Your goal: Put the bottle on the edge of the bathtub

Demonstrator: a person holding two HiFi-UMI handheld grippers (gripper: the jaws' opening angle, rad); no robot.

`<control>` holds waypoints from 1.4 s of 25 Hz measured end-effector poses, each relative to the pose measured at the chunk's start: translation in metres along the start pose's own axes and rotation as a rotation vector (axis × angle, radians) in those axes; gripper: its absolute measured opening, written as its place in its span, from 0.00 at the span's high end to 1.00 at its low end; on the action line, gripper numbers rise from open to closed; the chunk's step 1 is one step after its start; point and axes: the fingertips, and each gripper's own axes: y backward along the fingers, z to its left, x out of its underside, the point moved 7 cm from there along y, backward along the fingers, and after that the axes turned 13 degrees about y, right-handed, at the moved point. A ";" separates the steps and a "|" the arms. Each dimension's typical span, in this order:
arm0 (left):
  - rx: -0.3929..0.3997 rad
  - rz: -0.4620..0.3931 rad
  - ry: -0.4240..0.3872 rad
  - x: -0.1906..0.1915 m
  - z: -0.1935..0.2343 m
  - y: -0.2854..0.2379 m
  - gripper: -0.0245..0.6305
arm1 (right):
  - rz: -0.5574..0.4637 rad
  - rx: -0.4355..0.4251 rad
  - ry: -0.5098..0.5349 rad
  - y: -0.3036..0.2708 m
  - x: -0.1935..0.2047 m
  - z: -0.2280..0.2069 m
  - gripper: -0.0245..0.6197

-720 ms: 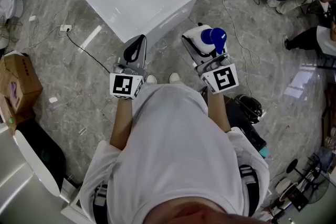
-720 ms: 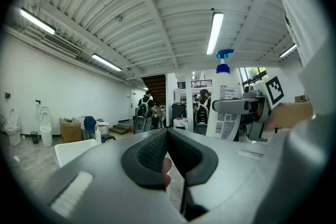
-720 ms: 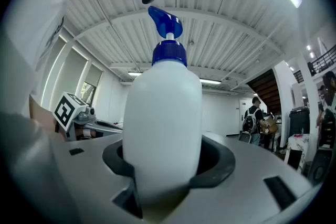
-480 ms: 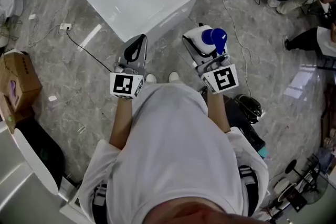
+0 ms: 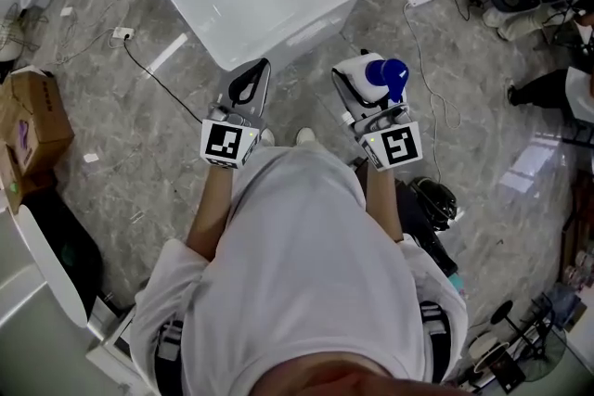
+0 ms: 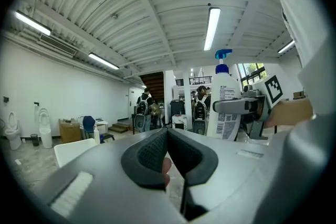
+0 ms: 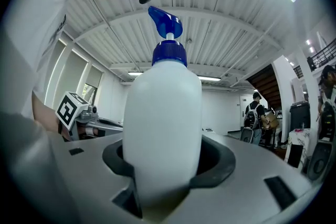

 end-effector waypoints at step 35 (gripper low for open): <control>0.043 0.018 0.048 0.006 0.088 -0.212 0.96 | 0.037 -0.050 -0.035 -0.122 0.078 -0.157 0.57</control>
